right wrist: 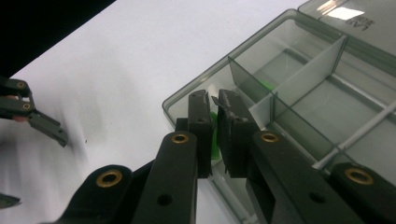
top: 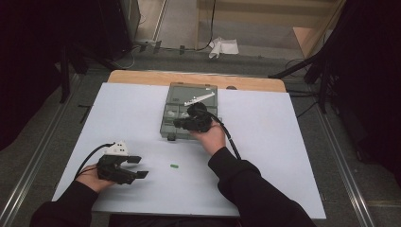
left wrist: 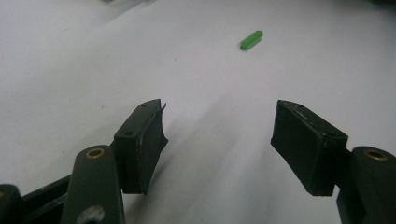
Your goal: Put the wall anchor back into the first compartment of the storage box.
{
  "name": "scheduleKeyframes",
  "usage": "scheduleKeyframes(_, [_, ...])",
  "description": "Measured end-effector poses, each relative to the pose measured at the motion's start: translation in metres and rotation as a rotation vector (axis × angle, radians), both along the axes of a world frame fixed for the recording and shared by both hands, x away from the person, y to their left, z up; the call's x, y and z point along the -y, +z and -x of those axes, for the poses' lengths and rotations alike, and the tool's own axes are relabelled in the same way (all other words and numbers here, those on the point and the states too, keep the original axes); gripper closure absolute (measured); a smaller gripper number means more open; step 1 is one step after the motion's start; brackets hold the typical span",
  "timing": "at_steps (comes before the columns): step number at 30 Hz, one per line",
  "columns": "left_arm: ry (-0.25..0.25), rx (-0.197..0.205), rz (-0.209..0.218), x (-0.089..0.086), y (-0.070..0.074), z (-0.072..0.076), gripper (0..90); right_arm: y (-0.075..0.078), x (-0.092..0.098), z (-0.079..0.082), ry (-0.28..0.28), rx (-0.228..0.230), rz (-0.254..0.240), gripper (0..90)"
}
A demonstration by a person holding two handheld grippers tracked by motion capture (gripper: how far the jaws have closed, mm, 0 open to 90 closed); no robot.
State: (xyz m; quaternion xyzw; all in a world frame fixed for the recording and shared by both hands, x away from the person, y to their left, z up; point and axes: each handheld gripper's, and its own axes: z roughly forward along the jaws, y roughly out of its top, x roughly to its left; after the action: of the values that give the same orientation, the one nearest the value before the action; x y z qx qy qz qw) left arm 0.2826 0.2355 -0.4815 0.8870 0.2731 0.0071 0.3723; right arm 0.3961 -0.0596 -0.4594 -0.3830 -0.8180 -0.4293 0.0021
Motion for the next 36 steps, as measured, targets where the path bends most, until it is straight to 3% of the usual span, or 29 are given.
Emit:
scheduleKeyframes(1, [0.002,0.001,-0.012,0.000,0.001,0.000,32.9,0.000,-0.001,-0.001,-0.001,-0.004,-0.002,85.3])
scheduleKeyframes(6, [0.010,0.018,0.007,0.000,0.000,0.000,33.0,0.000,-0.004,-0.008,-0.011,-0.011,0.006,85.2])
scheduleKeyframes(9, [0.020,0.048,-0.004,0.002,0.000,0.001,33.0,0.000,-0.004,-0.012,-0.014,-0.005,0.004,85.3])
scheduleKeyframes(14, [0.012,0.079,0.030,0.005,0.003,0.003,33.0,0.002,-0.005,-0.017,-0.028,0.000,-0.002,85.3])
scheduleKeyframes(17, [0.028,0.058,0.059,0.008,0.005,0.004,33.0,0.004,-0.004,-0.020,-0.031,0.000,-0.003,85.2])
scheduleKeyframes(20, [0.014,0.078,0.036,0.008,0.004,0.004,33.0,0.005,-0.005,-0.023,-0.030,0.005,-0.009,85.3])
scheduleKeyframes(26, [0.026,0.060,0.022,0.006,0.003,0.002,33.0,0.006,-0.009,-0.029,-0.037,0.015,-0.020,85.2])
scheduleKeyframes(36, [0.031,0.059,0.037,0.005,0.003,0.001,33.0,0.001,-0.018,-0.039,-0.055,0.018,-0.015,85.1])
